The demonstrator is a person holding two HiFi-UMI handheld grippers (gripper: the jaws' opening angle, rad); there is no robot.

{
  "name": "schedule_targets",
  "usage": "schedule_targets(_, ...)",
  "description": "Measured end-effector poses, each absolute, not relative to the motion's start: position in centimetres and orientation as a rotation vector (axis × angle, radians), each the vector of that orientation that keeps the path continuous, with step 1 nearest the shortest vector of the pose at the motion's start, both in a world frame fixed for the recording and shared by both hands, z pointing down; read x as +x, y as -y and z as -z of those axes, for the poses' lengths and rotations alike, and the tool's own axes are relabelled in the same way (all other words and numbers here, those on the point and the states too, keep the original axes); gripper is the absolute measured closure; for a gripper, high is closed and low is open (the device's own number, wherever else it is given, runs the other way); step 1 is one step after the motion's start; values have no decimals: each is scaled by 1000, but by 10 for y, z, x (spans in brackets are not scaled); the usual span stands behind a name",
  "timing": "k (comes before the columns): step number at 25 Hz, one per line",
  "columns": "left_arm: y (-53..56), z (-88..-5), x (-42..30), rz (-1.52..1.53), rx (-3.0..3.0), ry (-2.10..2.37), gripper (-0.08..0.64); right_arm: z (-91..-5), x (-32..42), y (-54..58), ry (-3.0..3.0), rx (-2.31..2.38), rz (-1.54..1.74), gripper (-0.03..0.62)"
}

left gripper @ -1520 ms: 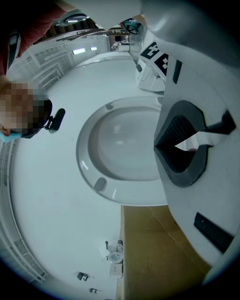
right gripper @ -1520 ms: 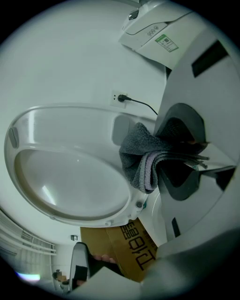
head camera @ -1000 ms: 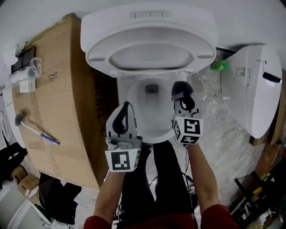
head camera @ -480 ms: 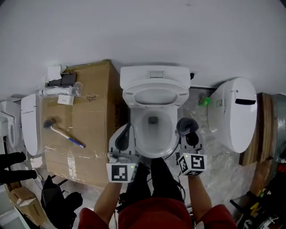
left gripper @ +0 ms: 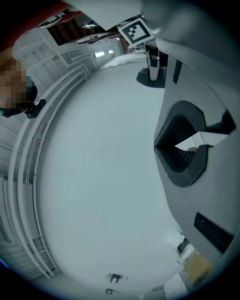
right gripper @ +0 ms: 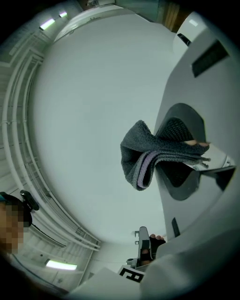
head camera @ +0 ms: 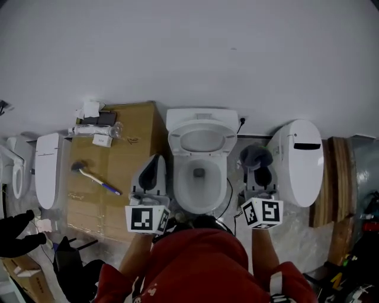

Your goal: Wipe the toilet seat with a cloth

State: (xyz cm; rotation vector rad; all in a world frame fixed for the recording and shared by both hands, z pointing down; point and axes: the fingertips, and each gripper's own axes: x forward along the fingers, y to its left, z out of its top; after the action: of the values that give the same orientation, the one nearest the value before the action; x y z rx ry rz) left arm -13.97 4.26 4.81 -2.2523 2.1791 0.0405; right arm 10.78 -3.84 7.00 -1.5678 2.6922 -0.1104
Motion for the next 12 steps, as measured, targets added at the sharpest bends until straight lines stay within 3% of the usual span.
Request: schedule_targets(12,-31,-39,-135,-51,-2261,-2120,549,-48,119,37,-2636,-1599,49,514)
